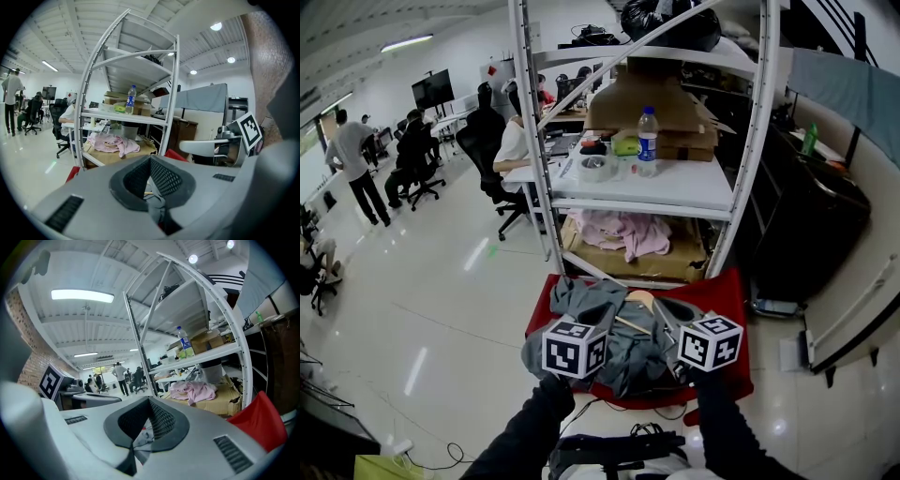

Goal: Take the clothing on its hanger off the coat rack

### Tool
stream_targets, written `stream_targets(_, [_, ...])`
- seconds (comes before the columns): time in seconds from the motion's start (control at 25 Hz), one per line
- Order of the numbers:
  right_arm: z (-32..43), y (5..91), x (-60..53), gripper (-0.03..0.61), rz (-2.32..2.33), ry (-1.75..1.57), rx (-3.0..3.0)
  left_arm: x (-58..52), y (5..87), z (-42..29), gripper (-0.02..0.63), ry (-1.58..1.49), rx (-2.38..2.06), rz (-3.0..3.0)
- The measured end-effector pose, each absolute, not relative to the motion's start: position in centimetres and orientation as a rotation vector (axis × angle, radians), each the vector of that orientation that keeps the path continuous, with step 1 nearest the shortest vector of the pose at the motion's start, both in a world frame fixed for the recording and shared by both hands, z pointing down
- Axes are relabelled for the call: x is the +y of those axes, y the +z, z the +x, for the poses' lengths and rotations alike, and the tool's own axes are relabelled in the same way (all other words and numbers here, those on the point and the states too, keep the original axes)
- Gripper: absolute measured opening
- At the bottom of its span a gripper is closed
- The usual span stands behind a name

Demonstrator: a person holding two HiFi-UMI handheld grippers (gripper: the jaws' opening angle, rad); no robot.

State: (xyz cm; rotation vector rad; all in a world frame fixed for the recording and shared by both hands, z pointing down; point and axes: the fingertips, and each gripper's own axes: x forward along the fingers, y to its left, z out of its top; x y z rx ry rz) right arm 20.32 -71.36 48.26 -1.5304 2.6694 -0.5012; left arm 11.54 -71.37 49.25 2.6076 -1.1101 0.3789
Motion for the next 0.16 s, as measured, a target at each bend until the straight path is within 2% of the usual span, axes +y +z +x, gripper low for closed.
stream_targets(0.16, [20.38, 48.14, -71.15, 0.000, -1.535, -0.504, 2.670, -71.13, 48.99, 11.86, 0.006, 0.382, -1.097, 2.614])
